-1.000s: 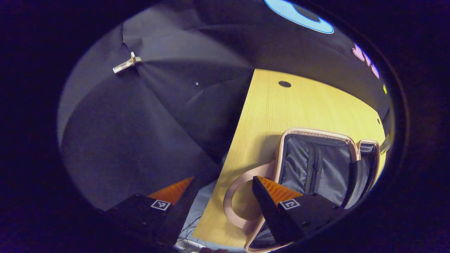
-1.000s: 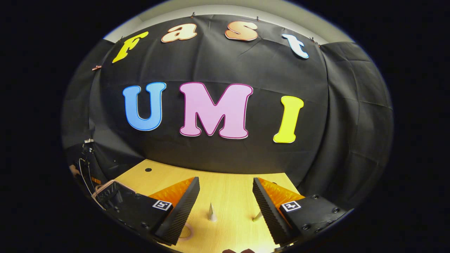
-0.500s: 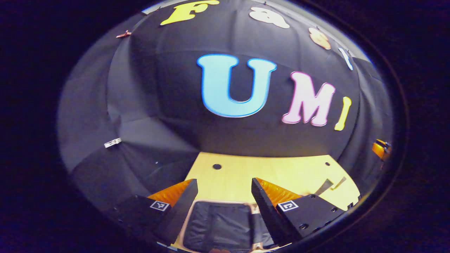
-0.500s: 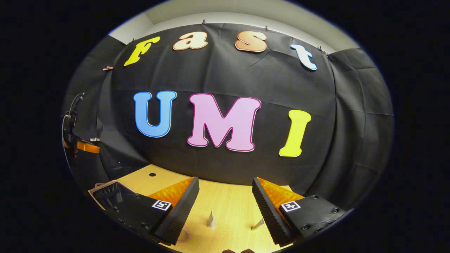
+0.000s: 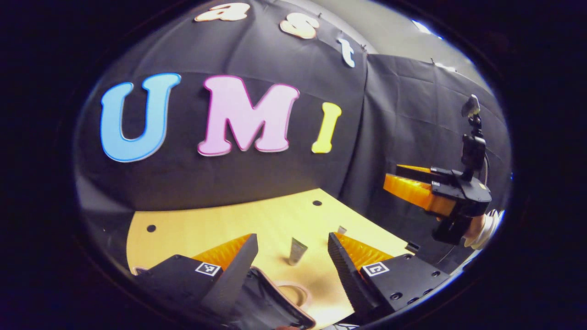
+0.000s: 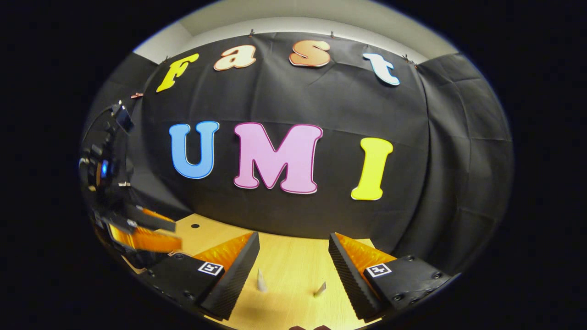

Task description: First open the suitcase, pack the skin care products into it, and then close the suitcase.

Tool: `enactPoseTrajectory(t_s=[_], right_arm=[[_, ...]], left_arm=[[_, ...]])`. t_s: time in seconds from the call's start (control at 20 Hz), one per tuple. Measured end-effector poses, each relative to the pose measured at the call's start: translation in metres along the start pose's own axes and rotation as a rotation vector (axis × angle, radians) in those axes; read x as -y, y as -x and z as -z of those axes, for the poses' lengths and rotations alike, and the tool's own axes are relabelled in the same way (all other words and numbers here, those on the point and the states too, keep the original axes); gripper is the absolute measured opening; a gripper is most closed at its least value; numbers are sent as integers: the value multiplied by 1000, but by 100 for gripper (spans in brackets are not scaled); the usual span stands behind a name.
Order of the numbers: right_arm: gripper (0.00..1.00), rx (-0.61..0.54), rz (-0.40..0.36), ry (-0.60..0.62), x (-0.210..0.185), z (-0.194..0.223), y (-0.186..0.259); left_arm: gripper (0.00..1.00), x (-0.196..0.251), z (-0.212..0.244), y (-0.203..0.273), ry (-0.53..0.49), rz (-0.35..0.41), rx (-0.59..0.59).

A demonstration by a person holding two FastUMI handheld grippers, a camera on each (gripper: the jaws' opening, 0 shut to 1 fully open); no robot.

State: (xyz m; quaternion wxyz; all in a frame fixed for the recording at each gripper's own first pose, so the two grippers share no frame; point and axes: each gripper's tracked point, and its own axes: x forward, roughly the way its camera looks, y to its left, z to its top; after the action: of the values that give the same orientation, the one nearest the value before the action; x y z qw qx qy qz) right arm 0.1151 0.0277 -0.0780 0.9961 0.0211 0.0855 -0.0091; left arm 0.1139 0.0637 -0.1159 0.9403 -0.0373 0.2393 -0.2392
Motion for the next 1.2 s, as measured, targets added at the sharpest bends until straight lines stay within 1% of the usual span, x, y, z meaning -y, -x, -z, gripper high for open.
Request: enactPoseTrajectory(t_s=[0.05, 0.15, 0.25, 0.3, 0.45, 0.5, 0.6, 0.65, 0.85, 0.9, 0.95, 1.05, 1.1, 1.15, 1.2], right_arm=[[96, -7, -2, -12, 5, 4, 2], [96, -19, -1, -11, 17, 14, 5], [96, -52, -24, -28, 24, 33, 7], [96, -81, -24, -38, 31, 46, 8], [96, -177, -33, -57, 48, 87, 7], [96, -198, -36, -59, 53, 99, 4], [96, -257, -48, -62, 63, 128, -3], [96, -282, -57, -63, 67, 143, -6], [96, -377, -108, -82, 71, 192, -30], [97, -393, -122, -91, 70, 202, -35], [97, -408, -133, -97, 70, 212, -42], [97, -445, -143, -105, 73, 238, -58], [97, -467, -149, -109, 72, 252, -65], [97, -491, -152, -109, 72, 266, -72], [96, -513, -156, -112, 73, 280, -77]], left_arm=[[96, 10, 11, -15, 12, 19, -41], [96, 19, 31, -44, 26, 25, -109], [97, 16, 41, -72, 75, 45, -174], [97, 9, 44, -82, 109, 41, -206], [97, -32, 64, -126, 157, -45, -282], [97, -35, 78, -146, 155, -65, -294], [97, -54, 99, -179, 140, -135, -337], [97, -59, 106, -193, 143, -160, -353], [96, -66, 122, -230, 174, -210, -380], [96, -70, 123, -236, 162, -246, -379], [76, -78, 126, -242, 156, -289, -376], [38, -77, 123, -243, 177, -291, -379], [37, -74, 122, -240, 197, -282, -393], [34, -70, 123, -237, 210, -277, -404], [36, -68, 123, -235, 214, -276, -410]])
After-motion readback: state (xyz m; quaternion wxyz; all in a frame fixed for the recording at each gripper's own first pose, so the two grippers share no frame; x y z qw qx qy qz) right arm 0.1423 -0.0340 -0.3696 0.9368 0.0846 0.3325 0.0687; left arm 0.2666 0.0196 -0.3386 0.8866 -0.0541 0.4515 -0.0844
